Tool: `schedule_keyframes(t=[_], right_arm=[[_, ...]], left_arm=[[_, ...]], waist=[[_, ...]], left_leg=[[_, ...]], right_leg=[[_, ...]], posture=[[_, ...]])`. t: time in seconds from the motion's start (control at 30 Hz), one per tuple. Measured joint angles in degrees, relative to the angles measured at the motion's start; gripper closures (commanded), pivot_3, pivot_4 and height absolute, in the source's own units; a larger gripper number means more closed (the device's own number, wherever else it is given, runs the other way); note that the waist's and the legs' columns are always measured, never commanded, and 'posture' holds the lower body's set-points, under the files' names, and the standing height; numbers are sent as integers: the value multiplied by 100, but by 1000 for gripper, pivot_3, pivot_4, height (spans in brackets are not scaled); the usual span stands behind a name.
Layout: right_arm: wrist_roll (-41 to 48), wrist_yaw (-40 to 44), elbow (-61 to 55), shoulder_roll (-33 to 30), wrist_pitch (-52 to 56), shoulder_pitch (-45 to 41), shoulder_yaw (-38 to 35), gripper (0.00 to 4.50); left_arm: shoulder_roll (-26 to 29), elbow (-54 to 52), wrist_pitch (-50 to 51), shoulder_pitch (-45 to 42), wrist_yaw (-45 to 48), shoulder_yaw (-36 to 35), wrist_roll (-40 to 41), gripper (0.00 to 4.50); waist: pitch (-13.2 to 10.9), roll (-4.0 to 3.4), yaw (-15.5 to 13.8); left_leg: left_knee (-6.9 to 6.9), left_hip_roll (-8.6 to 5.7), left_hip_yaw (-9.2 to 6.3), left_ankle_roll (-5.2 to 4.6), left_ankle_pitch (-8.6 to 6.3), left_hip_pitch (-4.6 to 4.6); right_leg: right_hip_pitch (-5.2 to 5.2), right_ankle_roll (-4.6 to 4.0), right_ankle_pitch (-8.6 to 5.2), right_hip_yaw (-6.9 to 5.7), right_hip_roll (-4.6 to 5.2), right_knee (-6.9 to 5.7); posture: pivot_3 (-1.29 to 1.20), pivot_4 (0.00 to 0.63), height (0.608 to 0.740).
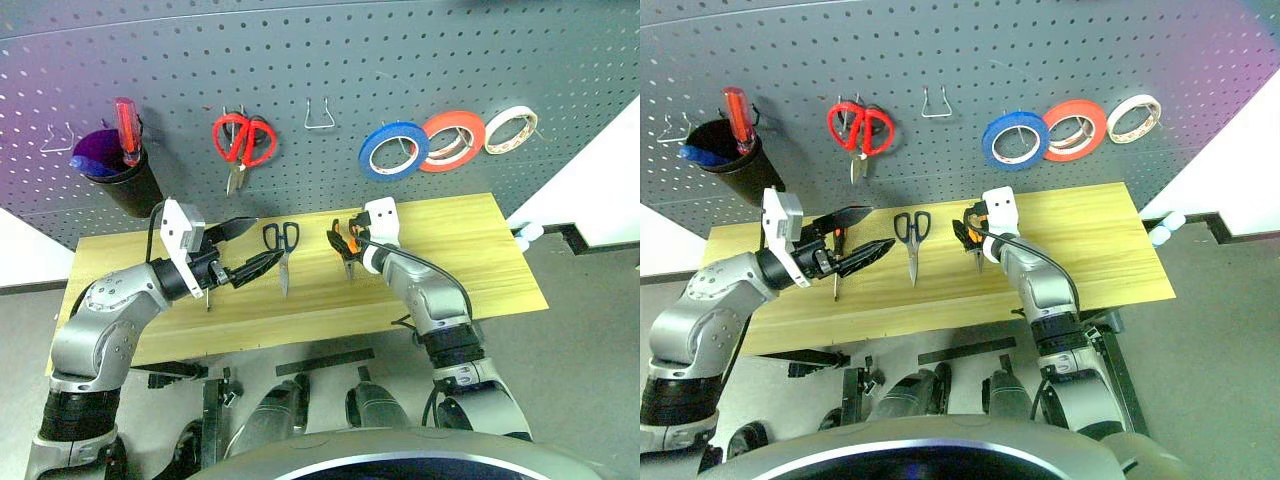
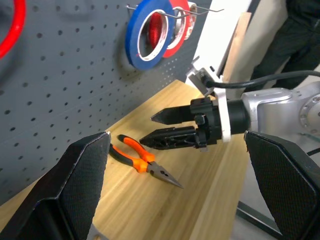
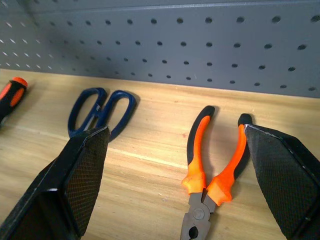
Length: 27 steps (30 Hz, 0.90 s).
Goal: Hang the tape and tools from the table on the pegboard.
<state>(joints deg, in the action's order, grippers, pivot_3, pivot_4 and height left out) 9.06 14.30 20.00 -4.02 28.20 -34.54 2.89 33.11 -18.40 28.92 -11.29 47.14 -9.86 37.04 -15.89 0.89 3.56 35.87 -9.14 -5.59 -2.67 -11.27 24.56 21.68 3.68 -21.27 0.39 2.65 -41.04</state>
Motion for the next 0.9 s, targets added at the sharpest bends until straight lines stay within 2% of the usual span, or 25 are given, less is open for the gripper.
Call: schedule_keyframes(t=[0.3,0.9], right_arm=[[-124,-211,494,41,-101,-155,-122,14],[-212,-733,1203,123,160,-587,-297,14]], left_arm=[[56,-210,206,50,-113,-16,129,0],[67,-362,330,129,-208,-18,248,0]], waist=[[-133,0,-101],[-371,17,-99]], left_leg=[[-15,0,1,-1,-1,0],[-75,2,1,28,18,9]], right_leg=[[6,0,0,4,0,7],[-10,0,0,5,1,85]], posture=[[34,364,740],[47,397,740]])
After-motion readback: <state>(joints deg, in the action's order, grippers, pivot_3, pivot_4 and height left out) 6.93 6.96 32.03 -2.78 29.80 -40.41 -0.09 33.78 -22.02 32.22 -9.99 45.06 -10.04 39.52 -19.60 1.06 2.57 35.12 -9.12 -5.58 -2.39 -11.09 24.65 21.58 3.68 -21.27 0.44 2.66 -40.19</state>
